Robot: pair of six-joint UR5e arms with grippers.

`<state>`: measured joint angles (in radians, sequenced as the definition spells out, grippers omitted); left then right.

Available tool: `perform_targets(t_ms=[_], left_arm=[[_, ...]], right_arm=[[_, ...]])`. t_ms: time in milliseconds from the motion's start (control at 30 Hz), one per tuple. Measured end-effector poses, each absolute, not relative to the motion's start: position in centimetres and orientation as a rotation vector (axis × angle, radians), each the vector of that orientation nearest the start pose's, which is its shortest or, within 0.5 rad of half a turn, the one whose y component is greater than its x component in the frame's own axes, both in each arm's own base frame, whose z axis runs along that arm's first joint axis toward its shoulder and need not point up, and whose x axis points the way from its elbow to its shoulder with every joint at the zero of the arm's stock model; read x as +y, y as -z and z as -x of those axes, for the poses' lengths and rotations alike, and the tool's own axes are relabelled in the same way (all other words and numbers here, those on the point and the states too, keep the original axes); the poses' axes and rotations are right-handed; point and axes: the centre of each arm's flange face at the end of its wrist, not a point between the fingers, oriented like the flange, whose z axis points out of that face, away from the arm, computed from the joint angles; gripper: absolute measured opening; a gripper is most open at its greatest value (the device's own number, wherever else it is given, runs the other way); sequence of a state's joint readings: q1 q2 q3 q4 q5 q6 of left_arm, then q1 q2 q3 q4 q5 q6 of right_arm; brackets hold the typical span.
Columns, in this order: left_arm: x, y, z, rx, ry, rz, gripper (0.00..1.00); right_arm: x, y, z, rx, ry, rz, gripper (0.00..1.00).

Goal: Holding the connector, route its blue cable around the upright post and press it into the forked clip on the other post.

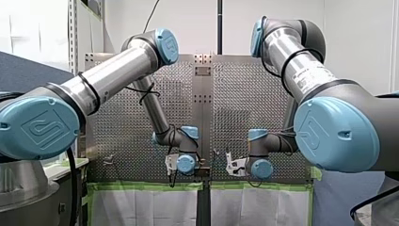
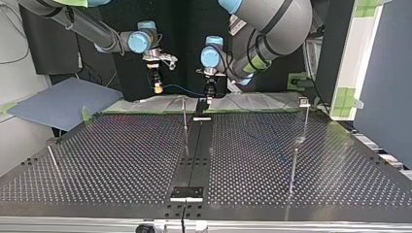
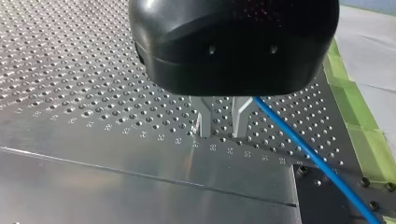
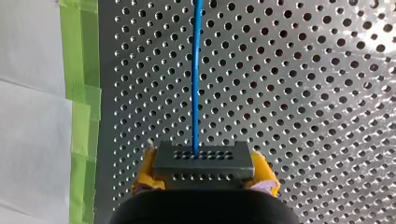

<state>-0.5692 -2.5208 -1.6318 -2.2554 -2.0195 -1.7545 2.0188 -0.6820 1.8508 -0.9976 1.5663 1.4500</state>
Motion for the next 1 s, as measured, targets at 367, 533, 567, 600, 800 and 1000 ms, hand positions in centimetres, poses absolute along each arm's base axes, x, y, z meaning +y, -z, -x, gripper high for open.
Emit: perform_targets(t_ms=[367, 533, 567, 600, 800, 1000], left_arm=[[-41.06, 3.23, -48.25, 1.68, 0.095, 0.01, 0.18], [-40.93, 3.24, -48.23, 1.68, 0.08, 0.015, 0.01], [-40.92, 3.24, -48.23, 1.68, 0.079, 0.015, 0.01], [-40.92, 3.24, -48.23, 1.68, 0.079, 0.015, 0.01], [-40.95, 3.25, -48.19, 1.682, 0.078, 0.012, 0.01], [-41.31, 3.31, -47.69, 1.689, 0.071, 0.0, 0.01]], right_arm=[[-44.93, 4.56, -36.75, -0.931, -1.347, -1.722, 0.36], [-44.91, 4.56, -36.77, -0.93, -1.348, -1.722, 0.36], [-44.92, 4.56, -36.77, -0.93, -1.348, -1.722, 0.36], [-44.92, 4.55, -36.77, -0.93, -1.348, -1.722, 0.36], [-44.92, 4.55, -36.77, -0.93, -1.348, -1.722, 0.36], [-44.92, 4.55, -36.76, -0.931, -1.348, -1.722, 0.36]])
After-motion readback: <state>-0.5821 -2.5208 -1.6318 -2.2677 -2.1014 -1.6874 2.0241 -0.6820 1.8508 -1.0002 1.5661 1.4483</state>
